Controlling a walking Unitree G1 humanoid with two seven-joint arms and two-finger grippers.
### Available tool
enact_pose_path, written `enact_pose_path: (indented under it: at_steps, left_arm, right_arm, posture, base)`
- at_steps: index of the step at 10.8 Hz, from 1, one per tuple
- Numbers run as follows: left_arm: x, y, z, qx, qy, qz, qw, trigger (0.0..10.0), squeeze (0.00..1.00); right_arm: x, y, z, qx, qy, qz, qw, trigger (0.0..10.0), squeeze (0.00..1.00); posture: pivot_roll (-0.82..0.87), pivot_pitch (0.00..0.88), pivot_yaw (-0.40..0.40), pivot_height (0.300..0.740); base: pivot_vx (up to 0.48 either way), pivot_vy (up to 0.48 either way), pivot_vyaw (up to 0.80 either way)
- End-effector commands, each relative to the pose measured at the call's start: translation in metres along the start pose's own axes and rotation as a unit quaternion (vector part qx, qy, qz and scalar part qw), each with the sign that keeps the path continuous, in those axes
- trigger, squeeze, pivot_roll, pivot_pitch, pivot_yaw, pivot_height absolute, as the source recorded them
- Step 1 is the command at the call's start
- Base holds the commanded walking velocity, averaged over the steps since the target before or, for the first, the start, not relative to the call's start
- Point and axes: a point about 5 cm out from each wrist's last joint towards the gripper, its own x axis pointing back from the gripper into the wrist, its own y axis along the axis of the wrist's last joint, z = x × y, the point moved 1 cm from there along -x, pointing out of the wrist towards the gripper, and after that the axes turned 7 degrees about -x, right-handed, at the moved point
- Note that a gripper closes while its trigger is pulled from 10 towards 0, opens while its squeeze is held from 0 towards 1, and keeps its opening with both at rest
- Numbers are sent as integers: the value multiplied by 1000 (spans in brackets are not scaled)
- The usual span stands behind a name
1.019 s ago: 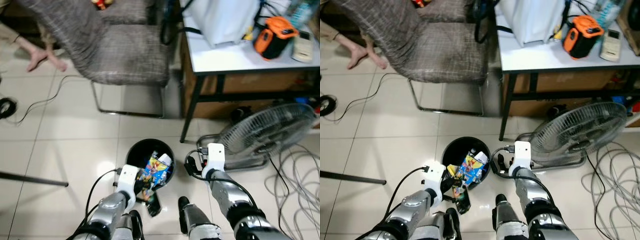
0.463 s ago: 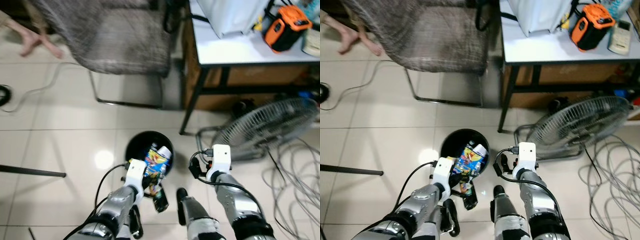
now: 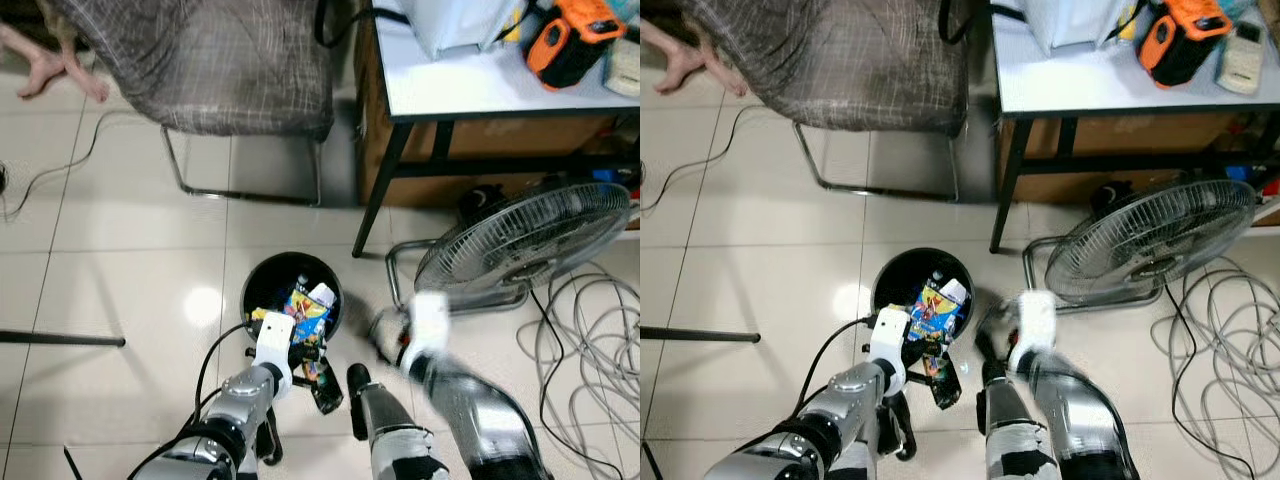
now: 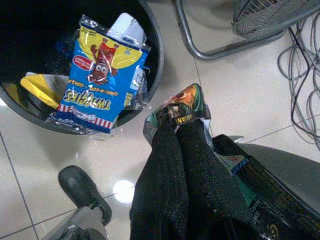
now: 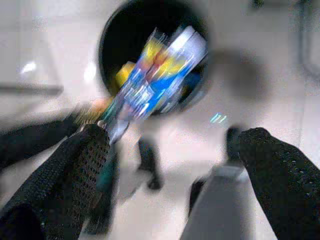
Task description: Picking trash to rubbish bin
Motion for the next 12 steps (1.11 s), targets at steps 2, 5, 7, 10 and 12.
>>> enact_pose_path:
  at_steps: [2,5,7,10,12]
  left_arm:
    - [4,-19,0,4,8,32,999,10000,0]
    - [4,-23,-4,3,8,36,999,10000,0]
    - [4,-22,-3,0,18,30,999,10000,0]
    - [5,-23,2,-6,28,32,999,10000,0]
    - [6,-23,5,-9,32,32,999,10000,0]
  right_arm:
    - [22,-18,-6,4,44,79,996,10000,0]
    - [50,-17,-22,-7,52,121,991,10000,0]
    - [58,-19,-14,-7,80,146,986,10000,0]
    - [60,-17,-16,-3,80,152,985,10000,0]
    - [60,-17,-16,-3,78,153,985,10000,0]
  posture:
    - [-292,411,1,740]
    - [-310,420,-6,740]
    - [-316,428,-13,740]
    - [-318,433,-18,740]
    - [-318,433,-18,740]
  base:
    - [0,0,0]
    - [0,0,0]
    - [0,0,0]
    - [0,0,0]
    - [0,0,0]
